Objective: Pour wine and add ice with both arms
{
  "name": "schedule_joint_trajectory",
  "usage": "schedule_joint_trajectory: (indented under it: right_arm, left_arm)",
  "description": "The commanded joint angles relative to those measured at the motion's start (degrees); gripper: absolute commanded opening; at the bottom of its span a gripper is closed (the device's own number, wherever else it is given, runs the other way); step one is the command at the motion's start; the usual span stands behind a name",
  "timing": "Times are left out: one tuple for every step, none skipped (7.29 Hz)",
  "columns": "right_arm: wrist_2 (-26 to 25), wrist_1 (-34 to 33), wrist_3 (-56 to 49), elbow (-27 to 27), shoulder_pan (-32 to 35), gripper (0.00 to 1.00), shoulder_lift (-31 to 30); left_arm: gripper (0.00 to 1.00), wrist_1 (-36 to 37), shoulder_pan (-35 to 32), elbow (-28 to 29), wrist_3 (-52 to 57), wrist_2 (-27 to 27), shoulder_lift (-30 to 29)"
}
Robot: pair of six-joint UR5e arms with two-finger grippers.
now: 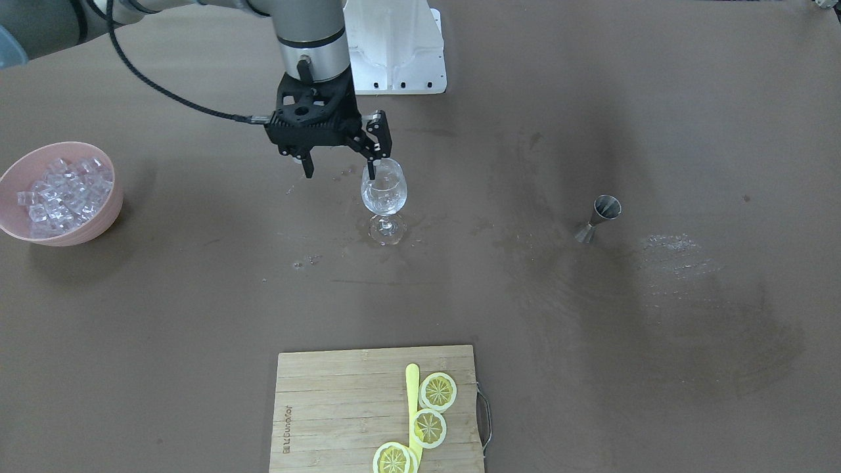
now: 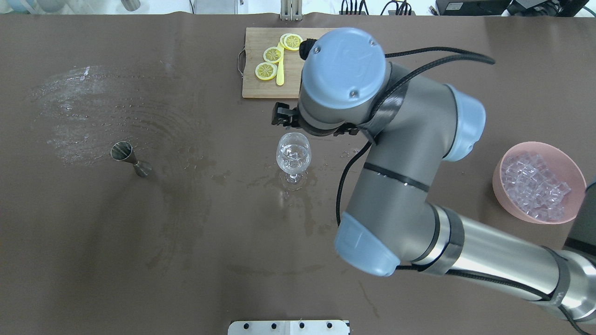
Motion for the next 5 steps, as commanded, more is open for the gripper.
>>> schedule_joint_trajectory:
  right_arm:
    - [7.5,0.0,-10.1,0.1,8.3,1.0,-5.8]
    - [8.4,0.0,-16.5,0.1,11.6,1.0,-8.8]
    - [12.4,-0.2,-24.3,0.0,16.5,1.0,-12.1]
    - [16.5,-0.1,-33.1,0.0,21.2,1.0,-16.2]
    - [17.1,0.3,-40.3,0.1,24.3,1.0,-20.5]
  left_arm:
    - [0.98,0.0,0.0,-1.2,0.0,-1.2,1.6]
    - [0.98,0.0,0.0,-1.5,0.0,-1.2,2.0]
    - [0.98,0.0,0.0,-1.5,0.0,-1.1,2.0]
    - [0.98,0.0,0.0,-1.5,0.1,-1.1,2.1]
    - [0.98,0.0,0.0,-1.5,0.0,-1.1,2.2]
